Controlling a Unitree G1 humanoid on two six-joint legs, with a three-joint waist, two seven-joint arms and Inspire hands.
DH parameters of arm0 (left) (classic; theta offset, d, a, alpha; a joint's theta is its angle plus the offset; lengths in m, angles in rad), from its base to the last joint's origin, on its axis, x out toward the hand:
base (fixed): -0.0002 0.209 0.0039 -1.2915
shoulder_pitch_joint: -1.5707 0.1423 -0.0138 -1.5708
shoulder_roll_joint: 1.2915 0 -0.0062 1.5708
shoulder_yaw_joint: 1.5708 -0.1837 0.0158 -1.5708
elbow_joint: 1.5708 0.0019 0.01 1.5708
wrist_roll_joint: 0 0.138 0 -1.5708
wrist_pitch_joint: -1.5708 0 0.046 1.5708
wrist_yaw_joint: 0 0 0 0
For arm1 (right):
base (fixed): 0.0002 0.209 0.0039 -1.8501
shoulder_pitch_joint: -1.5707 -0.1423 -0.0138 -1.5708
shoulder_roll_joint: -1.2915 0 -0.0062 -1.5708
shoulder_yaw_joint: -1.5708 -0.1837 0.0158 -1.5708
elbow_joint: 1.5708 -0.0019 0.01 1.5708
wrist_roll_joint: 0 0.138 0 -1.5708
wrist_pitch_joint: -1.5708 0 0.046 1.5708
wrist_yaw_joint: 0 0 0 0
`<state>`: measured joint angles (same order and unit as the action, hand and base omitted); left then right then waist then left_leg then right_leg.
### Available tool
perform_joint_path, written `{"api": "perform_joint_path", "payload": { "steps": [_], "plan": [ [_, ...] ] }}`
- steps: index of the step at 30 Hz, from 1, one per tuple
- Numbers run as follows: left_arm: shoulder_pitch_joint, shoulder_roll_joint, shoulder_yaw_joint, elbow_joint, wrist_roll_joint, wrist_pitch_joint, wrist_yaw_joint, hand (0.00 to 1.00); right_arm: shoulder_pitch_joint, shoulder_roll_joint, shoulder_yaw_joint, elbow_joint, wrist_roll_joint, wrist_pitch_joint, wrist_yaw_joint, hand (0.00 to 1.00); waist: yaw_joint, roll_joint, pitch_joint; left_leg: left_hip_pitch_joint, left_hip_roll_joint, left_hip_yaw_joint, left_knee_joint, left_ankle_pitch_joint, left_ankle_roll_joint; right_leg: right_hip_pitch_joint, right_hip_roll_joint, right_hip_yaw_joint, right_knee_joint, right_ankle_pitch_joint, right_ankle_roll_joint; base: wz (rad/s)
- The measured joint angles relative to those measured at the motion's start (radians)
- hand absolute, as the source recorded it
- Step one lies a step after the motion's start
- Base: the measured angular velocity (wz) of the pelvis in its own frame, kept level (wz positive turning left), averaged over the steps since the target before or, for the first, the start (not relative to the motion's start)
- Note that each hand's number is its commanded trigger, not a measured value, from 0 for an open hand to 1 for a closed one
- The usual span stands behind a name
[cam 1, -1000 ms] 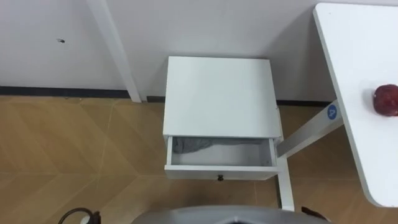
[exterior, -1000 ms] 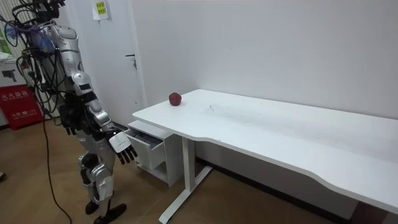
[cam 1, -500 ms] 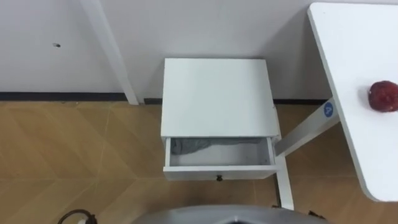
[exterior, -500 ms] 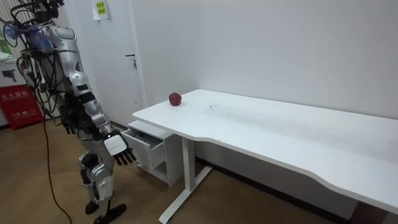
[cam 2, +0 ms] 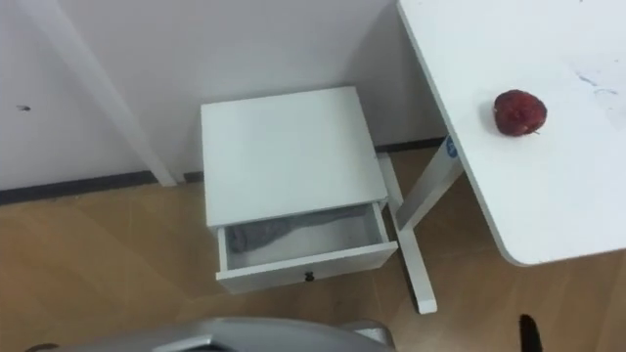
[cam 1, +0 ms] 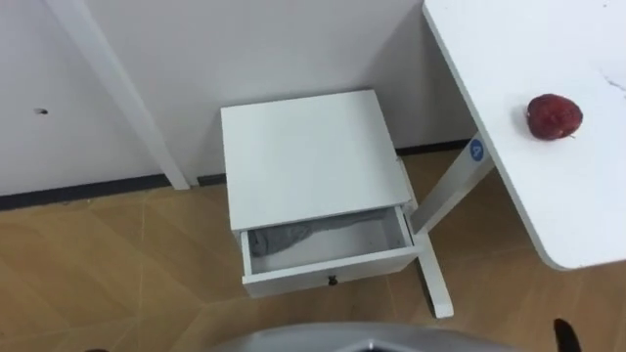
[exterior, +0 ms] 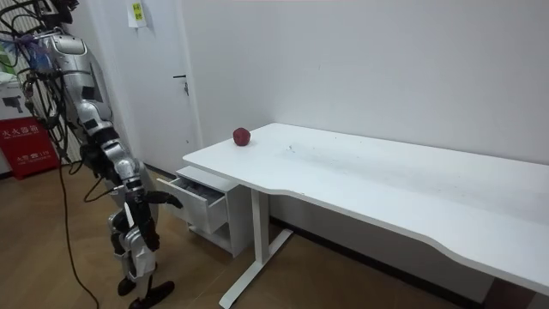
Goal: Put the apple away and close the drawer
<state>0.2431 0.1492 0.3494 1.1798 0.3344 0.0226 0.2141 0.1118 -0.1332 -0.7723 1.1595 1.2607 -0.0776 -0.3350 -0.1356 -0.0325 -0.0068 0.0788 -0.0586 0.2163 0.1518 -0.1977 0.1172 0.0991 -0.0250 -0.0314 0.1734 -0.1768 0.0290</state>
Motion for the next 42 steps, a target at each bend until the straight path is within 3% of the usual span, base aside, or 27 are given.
{"api": "perform_joint_path", "payload": {
  "steps": [7,13,20,24,27,30,34,42],
  "plan": [
    [0.002,0.006,0.0,-0.014,-0.009,0.001,-0.007,0.0,-0.02,-0.026,-0.032,-0.091,0.046,-0.027,-0.132,0.0,-0.005,-0.004,-0.0002,-0.02,-0.001,-0.009,0.008,0.0,0.0,-0.009,-0.001,-0.014,0.001,0.0,0.0,0.04],
    [0.007,0.007,0.0,-0.077,-0.008,0.0,-0.013,0.0,-0.029,-0.045,-0.051,-0.296,0.041,-0.079,-0.258,0.0,0.002,-0.011,0.0003,-0.042,0.0,-0.009,0.014,0.001,0.002,-0.032,-0.003,-0.021,0.002,0.0,0.0,0.0],
    [0.009,0.009,-0.004,-0.087,0.002,-0.008,-0.013,0.0,-0.036,-0.06,-0.029,-0.605,-0.188,-0.128,-0.42,0.0,0.007,-0.018,0.0056,-0.053,-0.001,-0.016,0.011,0.002,0.001,-0.043,-0.001,-0.02,0.001,0.0,0.0,0.03],
    [0.013,0.011,-0.043,-0.087,0.004,-0.01,-0.012,0.0,-0.038,-0.069,0.047,-0.732,-0.374,-0.152,-0.5,0.0,0.009,-0.025,0.0091,-0.065,0.0,-0.016,0.015,0.002,0.001,-0.049,-0.001,-0.024,-0.001,0.0,0.0,0.0],
    [0.004,0.016,-0.071,-0.086,0.001,-0.016,-0.012,0.0,-0.052,-0.077,0.096,-0.748,-0.453,-0.155,-0.506,0.0,0.014,-0.025,0.009,-0.066,0.0,-0.017,0.014,0.002,0.001,-0.05,-0.001,-0.025,-0.003,0.0,0.0,0.0],
    [-0.015,0.015,-0.101,-0.087,-0.004,-0.027,-0.012,0.0,-0.046,-0.08,0.153,-0.778,-0.613,-0.153,-0.529,0.0,0.039,-0.025,0.0084,-0.068,0.0,-0.015,0.011,0.002,0.001,-0.059,-0.001,-0.024,-0.002,0.0,0.0,0.0],
    [-0.014,0.017,-0.118,-0.087,-0.007,-0.029,-0.009,0.0,-0.044,-0.091,0.24,-0.8,-0.717,-0.153,-0.507,0.0,0.062,-0.022,0.0084,-0.068,0.001,-0.005,0.008,0.002,0.001,-0.062,-0.001,-0.024,-0.004,0.0,0.0,-0.06],
    [-0.006,0.018,-0.186,-0.086,-0.008,-0.026,-0.008,0.0,-0.048,-0.101,0.361,-0.798,-0.838,-0.113,-0.327,0.0,0.065,-0.018,0.0092,-0.052,0.003,-0.01,0.008,0.002,0.0,-0.045,-0.001,-0.025,-0.005,0.0,0.0,0.02]
  ]
}}
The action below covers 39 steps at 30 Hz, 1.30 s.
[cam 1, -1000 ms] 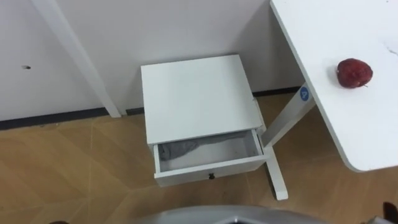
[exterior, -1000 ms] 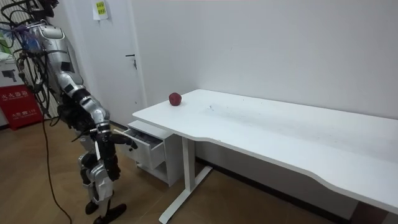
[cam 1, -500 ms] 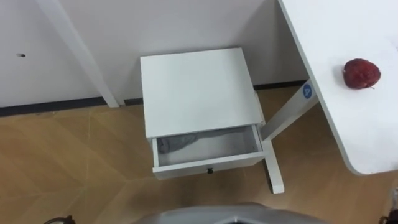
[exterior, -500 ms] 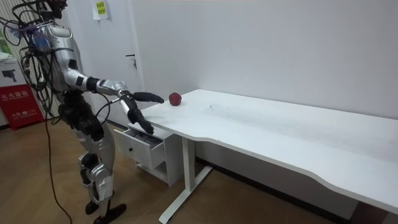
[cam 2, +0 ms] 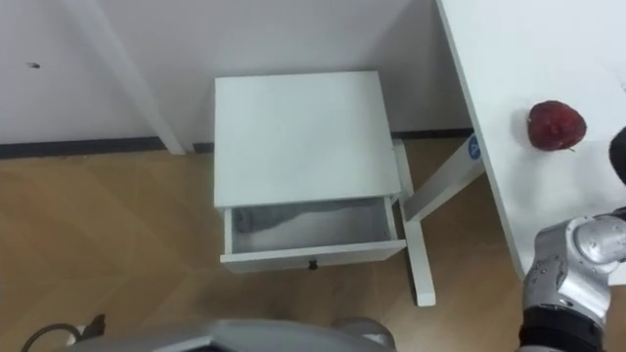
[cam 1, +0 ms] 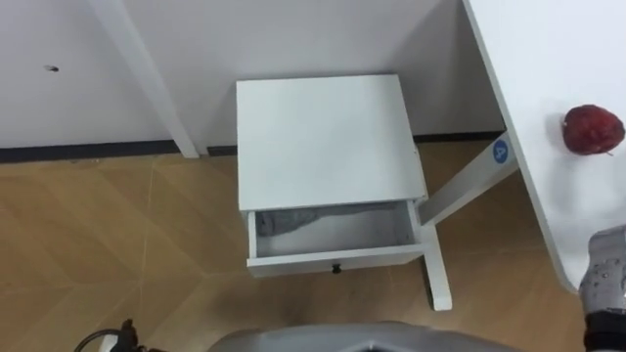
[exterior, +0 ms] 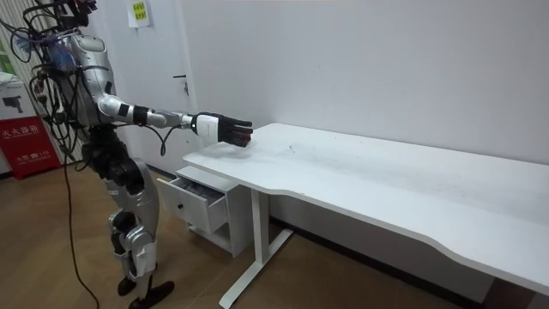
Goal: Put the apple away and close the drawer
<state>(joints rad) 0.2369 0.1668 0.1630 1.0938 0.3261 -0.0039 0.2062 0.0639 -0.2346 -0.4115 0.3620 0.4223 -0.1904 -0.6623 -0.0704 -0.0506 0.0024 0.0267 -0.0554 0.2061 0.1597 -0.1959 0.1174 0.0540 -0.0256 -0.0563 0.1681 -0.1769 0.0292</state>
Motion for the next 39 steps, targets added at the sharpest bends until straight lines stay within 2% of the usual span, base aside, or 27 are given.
{"api": "perform_joint_path", "payload": {
  "steps": [9,16,20,22,25,29,35,39],
  "plan": [
    [0.007,0.01,0.001,-0.001,0.001,0.0,-0.026,0.0,-0.002,-0.021,0.03,0.019,-0.035,0.041,0.14,0.0,0.002,-0.019,0.0028,0.001,0.0,0.003,0.001,0.0,0.0,0.0,0.0,-0.001,0.001,0.0,0.0,0.0],
    [-0.002,0.013,0.012,-0.016,0.008,0.0,-0.044,0.0,-0.009,-0.051,0.037,0.088,-0.034,0.041,0.23,0.0,0.022,-0.028,-0.0006,0.001,0.0,0.003,0.002,0.0,0.0,0.001,-0.002,-0.002,0.0,0.0,0.0,0.0],
    [0.0,0.013,0.015,-0.013,0.019,0.0,-0.046,0.0,-0.063,-0.075,0.038,0.183,-0.044,0.059,0.307,0.0,0.026,-0.032,0.0022,0.005,0.001,0.008,0.005,0.0,0.0,0.004,-0.002,-0.002,-0.001,0.0,0.0,-0.03],
    [0.001,0.014,0.024,-0.012,0.018,0.002,-0.048,0.0,-0.075,-0.09,0.04,0.222,-0.046,0.061,0.342,0.0,0.027,-0.034,0.0084,0.012,0.001,0.008,0.005,0.0,0.0,0.013,-0.002,-0.003,-0.002,0.0,0.0,0.0],
    [0.013,0.015,0.028,-0.012,0.018,0.007,-0.063,0.0,-0.085,-0.116,0.044,0.256,-0.046,0.065,0.394,0.0,0.03,-0.03,0.0113,0.016,0.002,0.008,0.004,0.0,0.0,0.016,-0.002,-0.005,-0.001,0.0,0.0,0.0],
    [0.027,0.015,0.029,-0.012,0.018,0.016,-0.07,0.0,-0.085,-0.136,0.07,0.257,-0.057,0.084,0.455,0.0,0.028,-0.028,0.0102,0.016,0.003,0.008,0.005,0.0,-0.001,0.016,-0.002,-0.011,0.0,0.001,-0.001,0.0],
    [0.027,0.019,0.031,-0.013,0.032,0.029,-0.088,0.0,-0.097,-0.163,0.077,0.311,-0.122,0.112,0.537,0.0,0.03,-0.034,0.0019,0.022,0.003,0.007,0.005,0.0,-0.001,0.023,-0.009,-0.06,0.001,0.001,-0.002,0.01],
    [0.024,0.023,0.031,-0.013,0.033,0.039,-0.091,0.0,-0.105,-0.184,0.078,0.34,-0.125,0.127,0.558,0.0,0.035,-0.04,0.0023,0.036,0.003,0.006,0.002,0.0,-0.001,0.035,-0.009,-0.073,0.0,0.001,-0.002,0.0]
  ]
}}
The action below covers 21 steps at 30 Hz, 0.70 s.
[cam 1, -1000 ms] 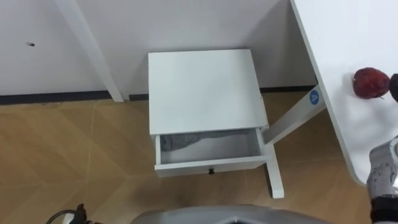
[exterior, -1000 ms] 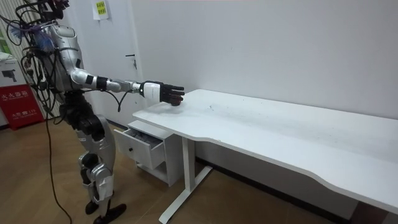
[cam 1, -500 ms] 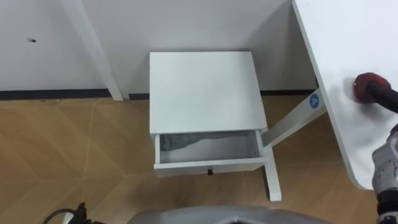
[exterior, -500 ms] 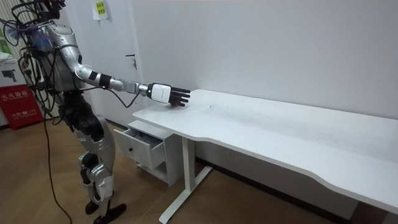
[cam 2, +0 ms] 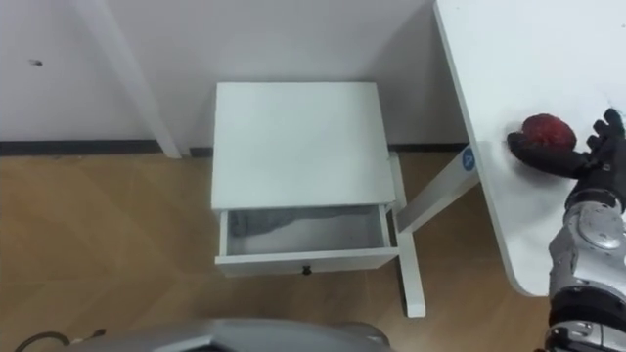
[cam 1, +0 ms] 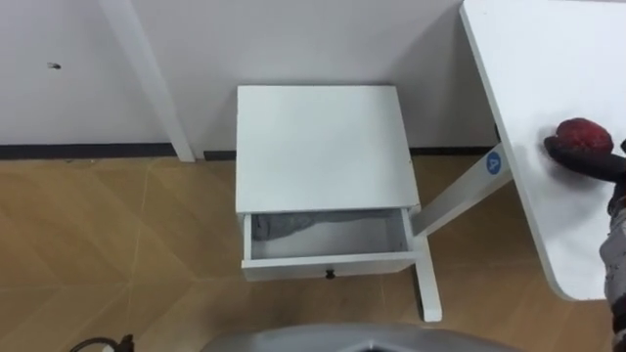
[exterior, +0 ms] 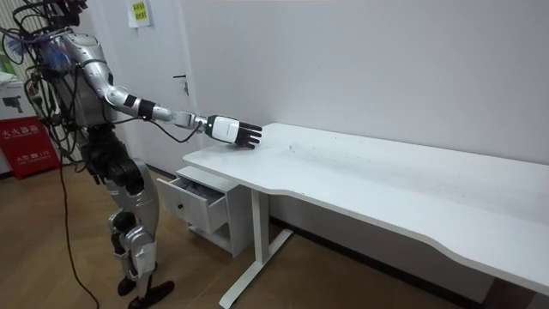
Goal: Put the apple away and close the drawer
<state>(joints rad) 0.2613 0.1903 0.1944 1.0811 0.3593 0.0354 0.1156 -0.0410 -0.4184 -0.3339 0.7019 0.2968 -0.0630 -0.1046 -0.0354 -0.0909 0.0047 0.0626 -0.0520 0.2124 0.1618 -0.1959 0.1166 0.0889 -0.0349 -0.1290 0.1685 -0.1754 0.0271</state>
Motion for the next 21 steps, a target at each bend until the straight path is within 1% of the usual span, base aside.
{"api": "perform_joint_path", "payload": {
  "steps": [2,9,10,11,12,16,21],
  "plan": [
    [0.0,0.002,0.0,0.0,0.0,0.003,0.0,0.0,0.0,-0.004,0.0,0.0,-0.006,0.0,0.01,0.0,0.001,-0.002,-0.0002,0.0,0.001,0.0,0.0,0.0,0.0,0.0,0.0,-0.017,0.0,0.001,-0.001,0.0],
    [0.004,0.004,0.001,0.0,0.001,0.003,-0.004,0.0,-0.004,-0.017,0.0,0.016,-0.057,0.0,0.043,0.0,0.014,-0.011,-0.0016,0.0,0.0,-0.006,0.004,0.0,0.0,0.004,0.0,-0.024,0.0,0.002,-0.003,0.02],
    [0.005,0.006,0.001,0.0,0.001,0.003,-0.007,0.0,-0.01,-0.019,0.0,0.029,-0.066,0.0,0.043,0.36,0.013,-0.012,-0.0015,0.001,0.0,-0.007,0.004,0.0,0.0,0.005,0.0,-0.024,0.0,0.002,-0.003,0.07],
    [0.006,0.009,0.001,0.0,0.001,0.003,-0.014,0.0,-0.021,-0.022,0.0,0.05,-0.072,0.0,0.043,0.84,0.014,-0.015,-0.0019,0.003,0.0,-0.008,0.004,0.0,0.0,0.007,0.0,-0.024,-0.001,0.002,-0.003,0.07],
    [0.006,0.01,0.001,0.0,0.0,0.003,-0.017,0.0,-0.026,-0.024,0.0,0.063,-0.073,0.0,0.043,1.0,0.016,-0.017,-0.0021,0.002,0.0,-0.012,0.005,0.0,0.0,0.009,0.0,-0.024,-0.002,0.002,-0.003,0.07],
    [0.003,0.012,0.0,0.0,0.0,0.001,-0.02,0.0,-0.038,-0.025,0.0,0.081,-0.077,0.0,0.043,1.0,0.015,-0.017,-0.0015,0.003,0.0,-0.02,0.006,0.0,0.0,0.013,0.0,-0.023,-0.002,0.002,-0.003,0.07],
    [0.004,0.015,0.0,0.0,0.001,0.001,-0.019,0.0,-0.039,-0.026,0.009,0.081,-0.151,0.0,0.053,1.0,0.016,-0.015,-0.0009,0.001,-0.001,-0.026,0.006,0.0,0.0,0.016,0.002,-0.024,-0.003,0.002,-0.003,0.03]
  ]
}}
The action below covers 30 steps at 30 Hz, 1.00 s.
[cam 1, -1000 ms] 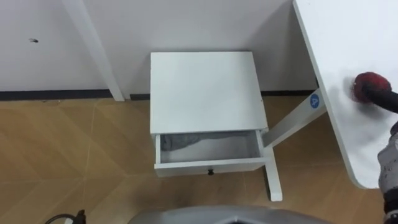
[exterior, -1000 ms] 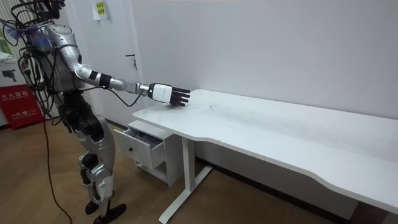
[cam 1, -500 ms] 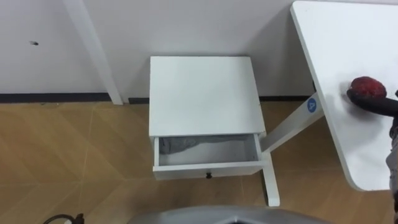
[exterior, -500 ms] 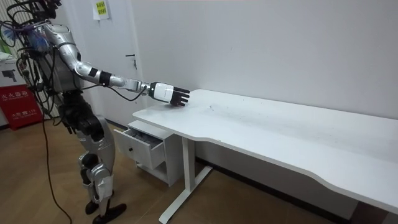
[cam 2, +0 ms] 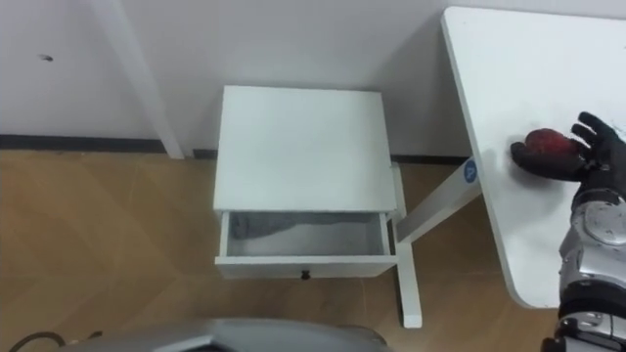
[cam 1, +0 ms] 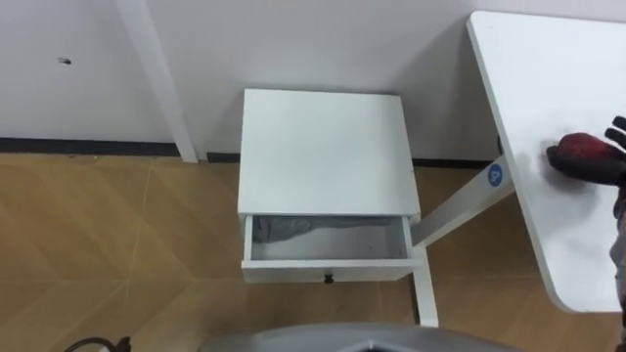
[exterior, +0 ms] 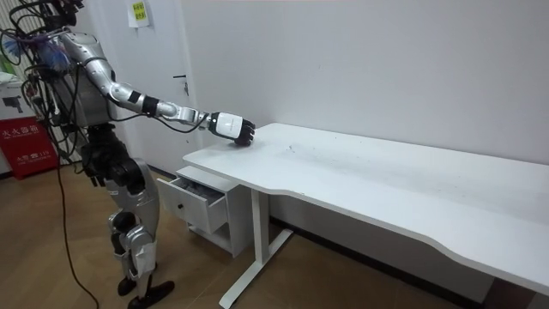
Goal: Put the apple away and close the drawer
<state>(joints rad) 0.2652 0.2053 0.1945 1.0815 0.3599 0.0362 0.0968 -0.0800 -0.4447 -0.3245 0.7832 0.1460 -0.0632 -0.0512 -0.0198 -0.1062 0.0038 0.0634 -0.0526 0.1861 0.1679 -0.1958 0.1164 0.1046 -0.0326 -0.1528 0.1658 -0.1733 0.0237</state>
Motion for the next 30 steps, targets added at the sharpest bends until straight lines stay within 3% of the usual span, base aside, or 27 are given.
{"api": "perform_joint_path", "payload": {
  "steps": [23,30],
  "plan": [
    [0.013,0.004,0.009,0.001,0.006,0.004,-0.026,0.0,-0.019,0.0,0.002,-0.005,-0.228,-0.007,0.02,1.0,0.001,0.011,-0.0024,0.002,0.0,-0.001,0.005,0.0,0.0,0.001,-0.002,-0.012,0.0,0.0,0.0,0.0],
    [-0.021,0.015,-0.039,0.005,0.007,-0.007,-0.023,0.0,0.043,0.013,0.162,-0.233,-0.284,-0.005,0.06,1.0,0.004,0.013,-0.0026,-0.011,0.002,0.002,0.001,0.004,-0.006,-0.017,-0.002,-0.01,0.003,0.001,-0.002,-0.04]
  ]
}}
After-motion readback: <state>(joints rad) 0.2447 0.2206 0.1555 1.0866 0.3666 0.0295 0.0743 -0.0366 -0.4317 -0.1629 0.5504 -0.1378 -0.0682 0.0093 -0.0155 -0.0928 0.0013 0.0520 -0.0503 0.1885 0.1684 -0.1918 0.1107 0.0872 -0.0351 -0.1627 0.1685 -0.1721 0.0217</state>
